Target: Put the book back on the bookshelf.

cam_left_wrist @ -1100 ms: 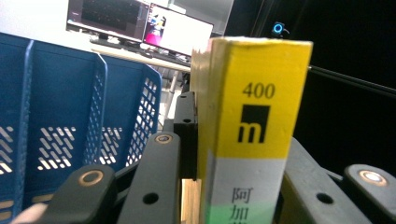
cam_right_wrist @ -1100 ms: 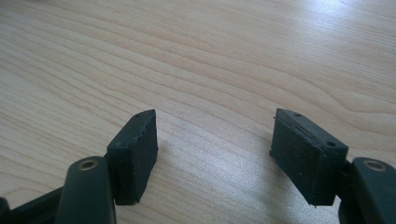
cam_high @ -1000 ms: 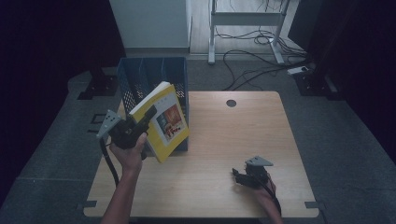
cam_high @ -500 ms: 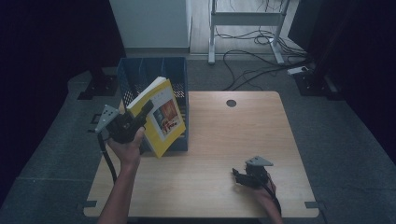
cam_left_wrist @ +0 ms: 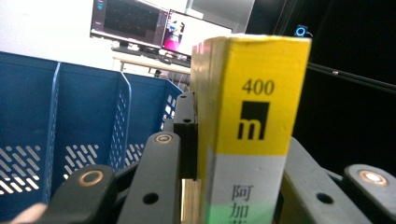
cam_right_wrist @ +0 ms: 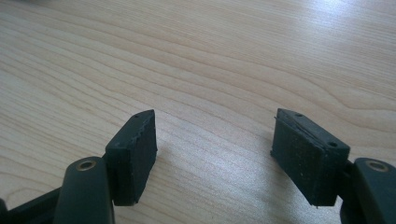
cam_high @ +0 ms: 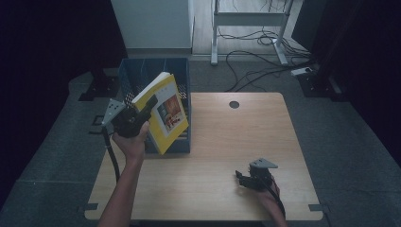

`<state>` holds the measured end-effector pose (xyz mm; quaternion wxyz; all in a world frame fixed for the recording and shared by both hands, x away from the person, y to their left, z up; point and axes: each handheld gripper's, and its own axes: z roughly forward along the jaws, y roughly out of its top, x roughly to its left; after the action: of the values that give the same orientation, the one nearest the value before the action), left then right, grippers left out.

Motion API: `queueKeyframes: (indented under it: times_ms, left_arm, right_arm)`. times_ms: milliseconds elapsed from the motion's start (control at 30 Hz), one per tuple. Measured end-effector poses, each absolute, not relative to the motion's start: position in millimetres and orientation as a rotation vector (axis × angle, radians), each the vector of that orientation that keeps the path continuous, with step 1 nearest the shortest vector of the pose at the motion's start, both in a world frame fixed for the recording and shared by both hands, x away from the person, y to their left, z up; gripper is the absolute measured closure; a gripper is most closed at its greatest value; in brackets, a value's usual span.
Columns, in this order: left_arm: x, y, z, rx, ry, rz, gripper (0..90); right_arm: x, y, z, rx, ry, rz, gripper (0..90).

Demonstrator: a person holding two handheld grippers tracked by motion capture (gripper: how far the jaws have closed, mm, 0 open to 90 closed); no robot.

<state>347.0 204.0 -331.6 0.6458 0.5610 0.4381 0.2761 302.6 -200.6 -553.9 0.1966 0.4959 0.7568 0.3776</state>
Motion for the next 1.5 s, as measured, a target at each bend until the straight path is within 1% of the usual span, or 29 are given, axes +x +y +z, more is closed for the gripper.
queueKeyframes:
  times_ms: [1033,1500]
  left_arm:
    - [383,200,-333,1.274,1.061,0.657,75.2]
    - [396,198,-335,1.281,1.099,0.708,75.2]
  right_arm:
    - [302,-205,-554,1.416,2.11,1.098,29.7]
    - [302,-205,-554,1.417,2.11,1.097,29.7]
